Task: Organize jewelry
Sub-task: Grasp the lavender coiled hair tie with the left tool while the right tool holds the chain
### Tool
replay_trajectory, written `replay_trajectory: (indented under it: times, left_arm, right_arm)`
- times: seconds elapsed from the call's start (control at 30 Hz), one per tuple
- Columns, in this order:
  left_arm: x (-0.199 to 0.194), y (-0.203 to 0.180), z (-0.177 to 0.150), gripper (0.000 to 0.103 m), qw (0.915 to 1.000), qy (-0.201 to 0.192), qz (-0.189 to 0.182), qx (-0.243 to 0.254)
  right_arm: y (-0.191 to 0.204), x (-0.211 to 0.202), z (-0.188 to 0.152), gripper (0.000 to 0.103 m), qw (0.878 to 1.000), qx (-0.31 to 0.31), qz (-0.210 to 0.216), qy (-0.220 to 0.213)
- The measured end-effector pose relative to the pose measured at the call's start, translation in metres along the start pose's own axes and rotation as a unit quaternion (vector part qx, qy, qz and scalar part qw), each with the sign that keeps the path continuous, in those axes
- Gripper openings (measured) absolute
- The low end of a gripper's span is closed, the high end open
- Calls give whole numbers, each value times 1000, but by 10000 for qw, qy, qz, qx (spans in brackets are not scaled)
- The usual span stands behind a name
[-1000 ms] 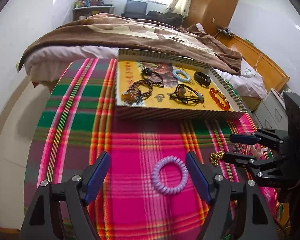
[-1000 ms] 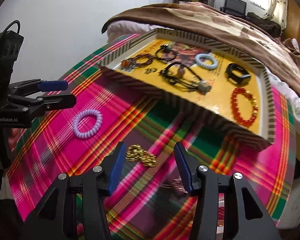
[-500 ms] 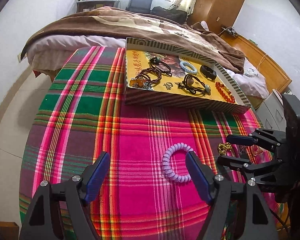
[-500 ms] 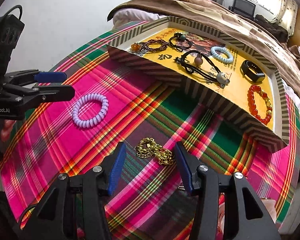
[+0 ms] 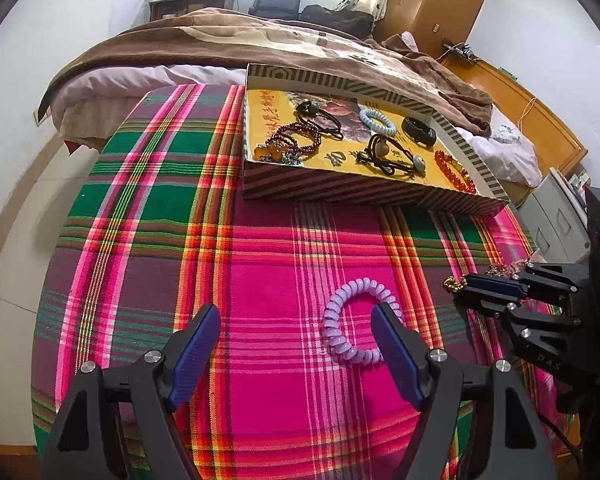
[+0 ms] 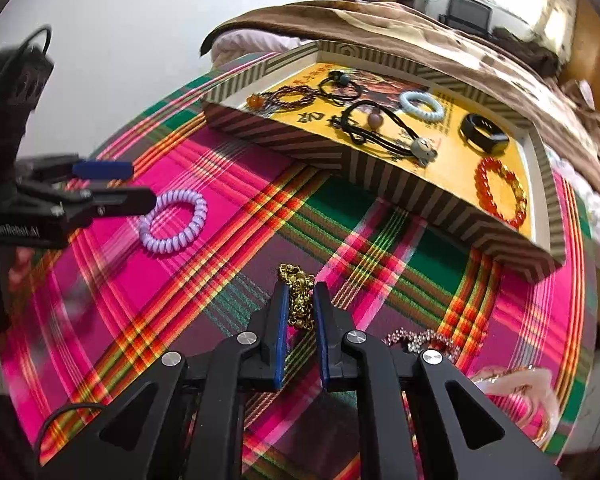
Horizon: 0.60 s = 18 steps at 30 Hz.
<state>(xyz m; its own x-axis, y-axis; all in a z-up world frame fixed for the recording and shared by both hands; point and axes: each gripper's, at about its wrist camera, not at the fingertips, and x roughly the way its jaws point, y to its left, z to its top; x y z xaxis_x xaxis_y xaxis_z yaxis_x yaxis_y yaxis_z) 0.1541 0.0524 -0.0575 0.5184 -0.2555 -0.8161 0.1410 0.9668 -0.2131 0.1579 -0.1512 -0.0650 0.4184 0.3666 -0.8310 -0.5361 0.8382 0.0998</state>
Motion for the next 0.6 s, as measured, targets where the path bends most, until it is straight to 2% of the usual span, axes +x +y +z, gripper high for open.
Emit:
replay_trajectory:
  times: [0.23,0.3,0.47,0.6]
  left_arm:
    - [6,-7,0,77,9994,8,280,212]
    - [8,-11,0,74,9987,-4,382,331]
    - [13,-19,-1,62,9946,13,766,701]
    - [13,-25,2,47,9937,20,740,838]
  right_arm:
    - [-9,-14,-3,7,9986,364,255,-281]
    - [-10,-19,-2,7,9982,400,278,-359]
    - [-13,-31,1,7,9965,503,339,-575]
    - [-15,-38,3,7,9949,613,389,-700]
